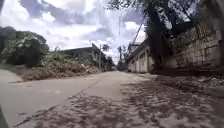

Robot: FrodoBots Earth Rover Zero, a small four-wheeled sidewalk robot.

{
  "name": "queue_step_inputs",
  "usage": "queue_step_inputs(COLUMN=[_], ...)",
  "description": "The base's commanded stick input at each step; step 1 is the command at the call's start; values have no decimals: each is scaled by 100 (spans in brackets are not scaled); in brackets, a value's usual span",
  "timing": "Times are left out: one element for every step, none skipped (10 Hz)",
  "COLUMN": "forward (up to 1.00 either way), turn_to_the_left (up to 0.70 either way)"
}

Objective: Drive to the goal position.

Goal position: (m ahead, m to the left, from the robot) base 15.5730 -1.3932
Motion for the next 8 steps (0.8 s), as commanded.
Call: queue_step_inputs(forward=[50,50,50,50,50,50,50,50], turn_to_the_left=[0,0,0,0,0,0,-25,-50])
